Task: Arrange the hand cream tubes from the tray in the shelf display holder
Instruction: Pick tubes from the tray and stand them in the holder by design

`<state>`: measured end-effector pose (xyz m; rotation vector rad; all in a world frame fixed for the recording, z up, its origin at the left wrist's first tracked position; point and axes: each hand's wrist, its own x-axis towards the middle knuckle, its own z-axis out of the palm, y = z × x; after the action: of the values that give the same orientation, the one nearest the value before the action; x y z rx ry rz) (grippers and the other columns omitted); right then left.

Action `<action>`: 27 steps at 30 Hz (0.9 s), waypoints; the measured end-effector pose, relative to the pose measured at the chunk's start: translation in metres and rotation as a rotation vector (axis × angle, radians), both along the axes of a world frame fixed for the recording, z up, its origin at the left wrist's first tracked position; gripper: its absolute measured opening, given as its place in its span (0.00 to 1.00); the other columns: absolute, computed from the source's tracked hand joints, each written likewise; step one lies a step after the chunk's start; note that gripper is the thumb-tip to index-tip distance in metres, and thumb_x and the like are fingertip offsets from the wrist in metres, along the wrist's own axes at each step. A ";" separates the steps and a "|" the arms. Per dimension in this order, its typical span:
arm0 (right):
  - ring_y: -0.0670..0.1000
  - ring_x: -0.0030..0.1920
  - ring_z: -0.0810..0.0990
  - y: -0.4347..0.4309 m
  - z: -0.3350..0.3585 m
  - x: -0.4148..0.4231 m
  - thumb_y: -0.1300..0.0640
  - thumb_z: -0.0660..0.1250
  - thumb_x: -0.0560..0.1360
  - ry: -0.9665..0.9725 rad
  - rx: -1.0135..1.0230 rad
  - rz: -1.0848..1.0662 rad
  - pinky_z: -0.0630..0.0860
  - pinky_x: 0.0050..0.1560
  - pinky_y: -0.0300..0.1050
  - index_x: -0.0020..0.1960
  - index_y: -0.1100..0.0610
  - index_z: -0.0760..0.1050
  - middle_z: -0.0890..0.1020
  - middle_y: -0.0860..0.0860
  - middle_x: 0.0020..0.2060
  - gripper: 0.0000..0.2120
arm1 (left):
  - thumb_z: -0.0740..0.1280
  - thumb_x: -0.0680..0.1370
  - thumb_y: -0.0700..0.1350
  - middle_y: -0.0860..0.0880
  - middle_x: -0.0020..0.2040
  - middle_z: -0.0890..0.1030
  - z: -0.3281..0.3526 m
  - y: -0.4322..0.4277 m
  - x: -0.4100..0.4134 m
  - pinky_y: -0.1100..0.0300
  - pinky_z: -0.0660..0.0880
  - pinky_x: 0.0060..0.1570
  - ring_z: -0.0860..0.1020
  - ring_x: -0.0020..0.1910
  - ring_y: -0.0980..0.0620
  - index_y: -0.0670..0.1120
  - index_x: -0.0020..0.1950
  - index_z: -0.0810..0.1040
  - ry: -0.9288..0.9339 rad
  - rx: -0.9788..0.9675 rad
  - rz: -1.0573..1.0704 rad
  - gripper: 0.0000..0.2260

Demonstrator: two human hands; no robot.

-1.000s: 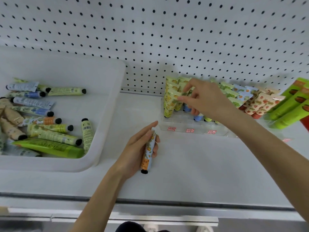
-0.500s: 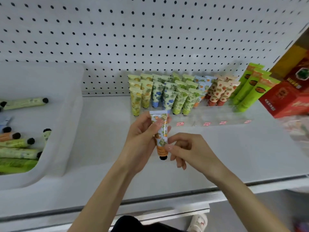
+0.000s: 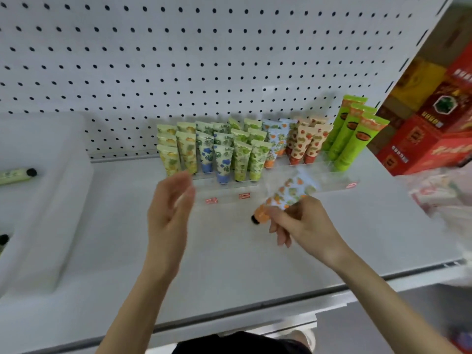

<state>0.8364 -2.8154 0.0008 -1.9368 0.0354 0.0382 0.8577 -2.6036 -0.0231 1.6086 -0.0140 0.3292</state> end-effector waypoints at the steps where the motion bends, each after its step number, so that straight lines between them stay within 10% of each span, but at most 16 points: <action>1: 0.51 0.22 0.76 -0.012 0.001 0.006 0.57 0.68 0.75 0.002 -0.019 -0.025 0.73 0.27 0.40 0.33 0.64 0.77 0.80 0.57 0.25 0.14 | 0.63 0.80 0.40 0.52 0.55 0.80 -0.007 0.006 0.000 0.64 0.75 0.55 0.77 0.54 0.63 0.45 0.60 0.75 0.004 0.080 0.080 0.09; 9: 0.42 0.21 0.77 -0.075 0.017 0.079 0.54 0.70 0.74 -0.124 -0.262 -0.154 0.71 0.25 0.30 0.33 0.61 0.78 0.78 0.45 0.20 0.15 | 0.59 0.79 0.53 0.49 0.63 0.77 -0.053 -0.026 0.005 0.50 0.66 0.68 0.73 0.64 0.49 0.45 0.63 0.77 -0.190 0.837 -0.023 0.17; 14: 0.51 0.30 0.80 -0.085 0.035 0.108 0.49 0.68 0.74 -0.252 -0.426 -0.109 0.70 0.29 0.39 0.36 0.65 0.75 0.81 0.59 0.32 0.19 | 0.56 0.80 0.55 0.48 0.65 0.76 -0.050 -0.073 0.020 0.56 0.57 0.72 0.71 0.66 0.50 0.46 0.66 0.74 -0.223 0.934 -0.109 0.20; 17: 0.50 0.34 0.82 -0.088 0.051 0.119 0.53 0.72 0.72 -0.277 -0.421 -0.022 0.77 0.35 0.38 0.42 0.55 0.76 0.83 0.55 0.37 0.07 | 0.54 0.81 0.56 0.47 0.66 0.75 -0.051 -0.095 0.028 0.53 0.59 0.71 0.72 0.67 0.48 0.45 0.68 0.73 -0.230 0.999 -0.165 0.22; 20: 0.46 0.31 0.82 -0.091 0.069 0.126 0.54 0.73 0.71 -0.265 -0.494 0.090 0.77 0.31 0.40 0.54 0.55 0.73 0.80 0.46 0.35 0.15 | 0.50 0.82 0.57 0.45 0.67 0.76 -0.058 -0.106 0.031 0.50 0.58 0.72 0.72 0.68 0.47 0.44 0.68 0.74 -0.232 1.110 -0.171 0.25; 27: 0.42 0.22 0.69 -0.097 0.094 0.144 0.52 0.72 0.72 -0.256 -0.749 0.281 0.62 0.25 0.32 0.27 0.53 0.68 0.71 0.46 0.21 0.19 | 0.49 0.82 0.58 0.46 0.68 0.75 -0.063 -0.108 0.031 0.48 0.59 0.71 0.72 0.68 0.48 0.43 0.68 0.74 -0.228 1.191 -0.157 0.26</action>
<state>0.9799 -2.9121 0.0952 -2.6654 -0.4523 -0.0435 0.8890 -2.7115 -0.0860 2.7085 -0.6055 0.4077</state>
